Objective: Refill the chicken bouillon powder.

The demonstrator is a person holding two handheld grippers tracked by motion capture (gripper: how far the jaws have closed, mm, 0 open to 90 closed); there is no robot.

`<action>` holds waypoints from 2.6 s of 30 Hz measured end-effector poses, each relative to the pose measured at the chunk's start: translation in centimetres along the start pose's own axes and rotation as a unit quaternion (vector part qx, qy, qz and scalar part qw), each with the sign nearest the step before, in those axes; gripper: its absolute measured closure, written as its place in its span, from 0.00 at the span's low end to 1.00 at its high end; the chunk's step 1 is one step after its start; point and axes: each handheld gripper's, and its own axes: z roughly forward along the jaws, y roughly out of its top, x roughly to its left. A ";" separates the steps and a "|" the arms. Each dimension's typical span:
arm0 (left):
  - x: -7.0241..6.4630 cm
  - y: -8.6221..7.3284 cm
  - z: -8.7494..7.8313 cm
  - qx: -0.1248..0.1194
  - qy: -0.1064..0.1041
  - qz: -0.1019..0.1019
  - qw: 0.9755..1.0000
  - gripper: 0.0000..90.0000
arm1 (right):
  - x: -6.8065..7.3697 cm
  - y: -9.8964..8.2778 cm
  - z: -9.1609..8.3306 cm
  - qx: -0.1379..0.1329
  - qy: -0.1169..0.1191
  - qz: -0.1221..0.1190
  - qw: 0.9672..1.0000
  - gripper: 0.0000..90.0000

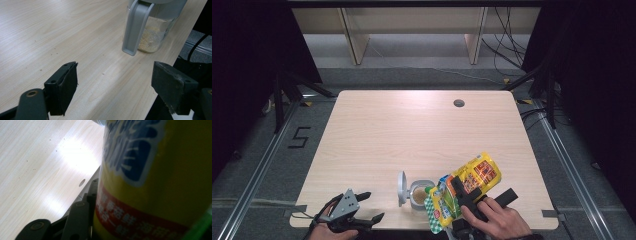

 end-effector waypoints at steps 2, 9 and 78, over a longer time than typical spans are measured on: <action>0.0 0.0 0.0 0.001 -0.002 -0.001 1.000 0.23 | 0.0 -0.1 0.0 0.000 0.001 0.001 1.000 0.71; 0.0 0.0 0.0 0.001 -0.002 -0.001 1.000 0.23 | 0.0 0.0 0.0 -0.001 0.001 0.000 1.000 0.71; 0.0 0.0 0.0 0.004 -0.004 0.001 1.000 0.23 | 0.0 -0.1 -0.1 0.001 0.001 -0.006 1.000 0.71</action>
